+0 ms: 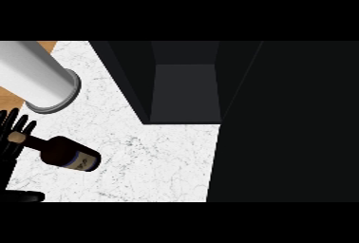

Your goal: Pick up the wine, place it into the cabinet and close the cabinet

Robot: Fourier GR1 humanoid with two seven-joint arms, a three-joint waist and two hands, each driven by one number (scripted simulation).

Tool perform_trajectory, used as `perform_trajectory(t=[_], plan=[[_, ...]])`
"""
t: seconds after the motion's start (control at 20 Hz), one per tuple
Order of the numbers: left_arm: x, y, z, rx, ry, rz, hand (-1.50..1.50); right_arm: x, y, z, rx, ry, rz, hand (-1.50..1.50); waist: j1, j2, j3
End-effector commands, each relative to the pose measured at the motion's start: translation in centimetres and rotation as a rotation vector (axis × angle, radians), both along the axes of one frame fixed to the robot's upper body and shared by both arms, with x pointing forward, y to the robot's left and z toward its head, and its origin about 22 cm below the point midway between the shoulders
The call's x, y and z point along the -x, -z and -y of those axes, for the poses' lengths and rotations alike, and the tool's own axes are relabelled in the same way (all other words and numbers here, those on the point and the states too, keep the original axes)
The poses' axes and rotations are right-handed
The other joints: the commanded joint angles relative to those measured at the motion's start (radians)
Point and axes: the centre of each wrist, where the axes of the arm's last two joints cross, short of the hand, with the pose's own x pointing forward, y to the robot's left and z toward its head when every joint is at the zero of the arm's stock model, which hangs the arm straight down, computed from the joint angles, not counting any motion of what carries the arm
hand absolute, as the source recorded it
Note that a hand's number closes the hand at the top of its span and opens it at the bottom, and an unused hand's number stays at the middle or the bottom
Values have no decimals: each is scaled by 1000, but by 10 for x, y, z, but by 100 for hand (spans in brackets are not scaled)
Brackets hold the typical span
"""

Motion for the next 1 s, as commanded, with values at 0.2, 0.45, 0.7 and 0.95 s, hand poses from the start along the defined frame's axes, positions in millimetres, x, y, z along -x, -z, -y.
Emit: perform_trajectory(t=[0.2,0.45,0.7,0.95], plan=[[-2,54,-32,7,3,-27,-150,23,4,0,-16,-84,-16,-150,-3,1,0],[-3,76,-10,11,4,-68,-150,35,12,2,-13,-78,-13,-150,0,0,0],[-7,91,-23,3,5,-78,-150,30,4,-1,-13,-86,-9,-150,0,0,0],[-3,116,-20,45,-4,-110,-150,35,4,-1,-13,-85,0,-150,-1,0,0]])
